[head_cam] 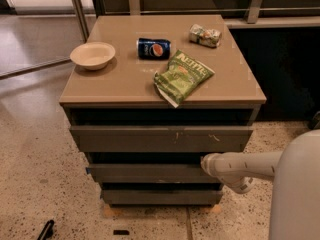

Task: Open middle drawer

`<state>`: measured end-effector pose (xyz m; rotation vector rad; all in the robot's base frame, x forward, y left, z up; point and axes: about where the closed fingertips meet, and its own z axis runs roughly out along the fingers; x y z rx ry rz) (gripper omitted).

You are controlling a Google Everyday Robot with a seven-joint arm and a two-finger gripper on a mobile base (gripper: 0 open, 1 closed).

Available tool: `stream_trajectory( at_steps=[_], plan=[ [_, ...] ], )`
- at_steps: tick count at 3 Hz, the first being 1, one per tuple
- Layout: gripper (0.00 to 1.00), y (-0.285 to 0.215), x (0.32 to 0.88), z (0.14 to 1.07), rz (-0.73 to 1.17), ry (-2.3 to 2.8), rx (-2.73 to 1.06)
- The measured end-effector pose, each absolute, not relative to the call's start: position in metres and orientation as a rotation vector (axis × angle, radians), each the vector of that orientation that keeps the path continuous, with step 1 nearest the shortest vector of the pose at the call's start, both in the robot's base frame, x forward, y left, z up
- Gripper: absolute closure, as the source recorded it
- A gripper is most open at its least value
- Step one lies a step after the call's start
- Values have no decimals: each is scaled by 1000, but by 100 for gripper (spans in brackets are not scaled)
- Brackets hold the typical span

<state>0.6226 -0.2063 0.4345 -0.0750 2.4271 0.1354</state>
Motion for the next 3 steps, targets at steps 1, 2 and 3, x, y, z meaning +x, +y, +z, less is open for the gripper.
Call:
stream_trajectory(
  at_steps=[1,2,3],
  plan=[
    [100,-206,621,434,140,2441,-71],
    [100,-225,600,433,176,2492,-79],
    [100,-241,573,446,268,2527,-172]
  ],
)
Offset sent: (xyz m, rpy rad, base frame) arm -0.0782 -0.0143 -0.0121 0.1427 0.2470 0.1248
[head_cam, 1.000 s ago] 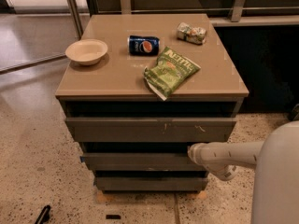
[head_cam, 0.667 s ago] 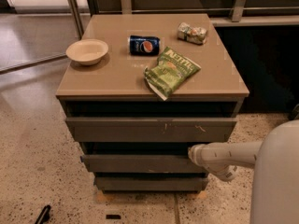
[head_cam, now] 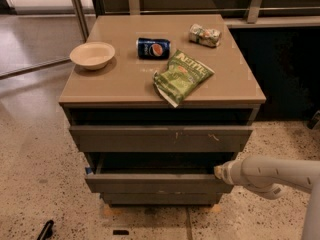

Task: Open middle drawer

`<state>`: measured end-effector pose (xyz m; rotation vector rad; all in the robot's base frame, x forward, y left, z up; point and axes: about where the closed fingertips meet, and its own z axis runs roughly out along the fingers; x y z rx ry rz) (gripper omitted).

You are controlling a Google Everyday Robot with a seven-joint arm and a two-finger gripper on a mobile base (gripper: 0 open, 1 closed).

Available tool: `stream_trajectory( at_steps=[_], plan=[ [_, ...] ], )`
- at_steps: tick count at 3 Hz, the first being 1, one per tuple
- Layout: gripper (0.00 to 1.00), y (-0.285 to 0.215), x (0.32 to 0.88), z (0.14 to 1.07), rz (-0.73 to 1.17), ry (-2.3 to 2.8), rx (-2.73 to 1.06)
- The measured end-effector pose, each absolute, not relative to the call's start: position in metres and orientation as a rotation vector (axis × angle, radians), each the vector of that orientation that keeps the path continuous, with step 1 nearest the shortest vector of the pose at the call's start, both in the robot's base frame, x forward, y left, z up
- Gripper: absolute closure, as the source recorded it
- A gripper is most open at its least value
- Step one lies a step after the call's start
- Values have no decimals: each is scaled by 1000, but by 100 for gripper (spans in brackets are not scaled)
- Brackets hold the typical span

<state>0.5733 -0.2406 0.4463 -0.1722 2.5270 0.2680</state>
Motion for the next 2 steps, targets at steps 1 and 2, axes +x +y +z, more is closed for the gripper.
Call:
stream_trajectory(
  at_steps=[1,2],
  plan=[
    [100,-253,548,447,339,2588,-197],
    [100,-253,548,447,340,2588,-197]
  ],
)
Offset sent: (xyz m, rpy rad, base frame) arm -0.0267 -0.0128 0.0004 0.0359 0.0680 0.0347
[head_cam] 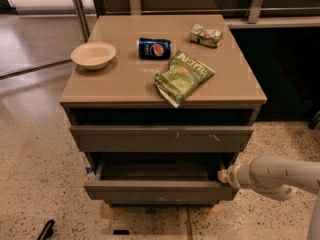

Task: Open middle drawer

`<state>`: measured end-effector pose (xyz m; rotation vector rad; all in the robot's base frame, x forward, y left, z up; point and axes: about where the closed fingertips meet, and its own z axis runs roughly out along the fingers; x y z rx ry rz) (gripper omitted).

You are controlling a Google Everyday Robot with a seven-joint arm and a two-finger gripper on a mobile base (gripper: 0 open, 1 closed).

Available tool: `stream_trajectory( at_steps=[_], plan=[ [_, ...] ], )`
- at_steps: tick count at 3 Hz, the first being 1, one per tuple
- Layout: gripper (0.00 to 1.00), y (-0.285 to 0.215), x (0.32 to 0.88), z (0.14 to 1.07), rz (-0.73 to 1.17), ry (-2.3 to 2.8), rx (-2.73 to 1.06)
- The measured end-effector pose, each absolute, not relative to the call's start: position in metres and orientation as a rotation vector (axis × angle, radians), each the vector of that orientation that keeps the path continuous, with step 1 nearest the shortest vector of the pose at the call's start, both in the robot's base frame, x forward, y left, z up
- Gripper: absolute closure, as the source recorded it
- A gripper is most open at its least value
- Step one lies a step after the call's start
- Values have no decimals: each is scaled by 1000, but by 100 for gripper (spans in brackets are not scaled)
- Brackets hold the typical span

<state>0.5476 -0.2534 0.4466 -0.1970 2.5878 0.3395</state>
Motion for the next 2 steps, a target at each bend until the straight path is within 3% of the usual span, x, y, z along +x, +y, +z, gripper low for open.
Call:
stream_trajectory(
  at_steps=[2],
  plan=[
    [100,-235,537,422,384,2691,-324]
  ],
)
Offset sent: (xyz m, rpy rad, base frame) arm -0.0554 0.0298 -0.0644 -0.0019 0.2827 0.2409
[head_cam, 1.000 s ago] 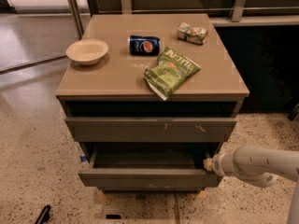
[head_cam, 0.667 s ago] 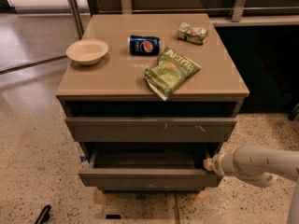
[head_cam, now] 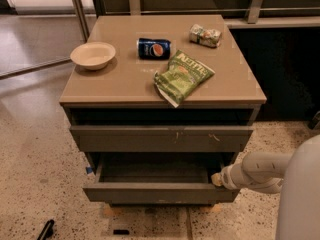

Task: Open middle drawer

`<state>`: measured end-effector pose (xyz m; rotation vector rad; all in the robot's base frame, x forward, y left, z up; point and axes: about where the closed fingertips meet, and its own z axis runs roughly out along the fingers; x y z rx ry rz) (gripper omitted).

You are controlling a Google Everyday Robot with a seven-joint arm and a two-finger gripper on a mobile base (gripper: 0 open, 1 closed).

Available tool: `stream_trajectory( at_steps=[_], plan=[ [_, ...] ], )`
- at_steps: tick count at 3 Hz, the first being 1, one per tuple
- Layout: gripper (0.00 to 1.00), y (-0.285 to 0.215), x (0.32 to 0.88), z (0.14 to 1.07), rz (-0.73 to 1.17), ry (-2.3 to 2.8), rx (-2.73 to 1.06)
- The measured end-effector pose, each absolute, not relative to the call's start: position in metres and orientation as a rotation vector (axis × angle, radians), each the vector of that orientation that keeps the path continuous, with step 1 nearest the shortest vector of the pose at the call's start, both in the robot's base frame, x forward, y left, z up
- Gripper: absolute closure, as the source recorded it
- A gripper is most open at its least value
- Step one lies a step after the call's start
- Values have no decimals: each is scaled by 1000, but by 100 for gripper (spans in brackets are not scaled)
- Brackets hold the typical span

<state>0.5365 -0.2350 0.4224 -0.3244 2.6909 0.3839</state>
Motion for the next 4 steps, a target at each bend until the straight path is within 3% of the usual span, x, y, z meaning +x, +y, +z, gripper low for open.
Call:
stream_trajectory(
  at_steps=[4],
  plan=[
    [100,-238,500,416,501,2733,-297]
  ],
)
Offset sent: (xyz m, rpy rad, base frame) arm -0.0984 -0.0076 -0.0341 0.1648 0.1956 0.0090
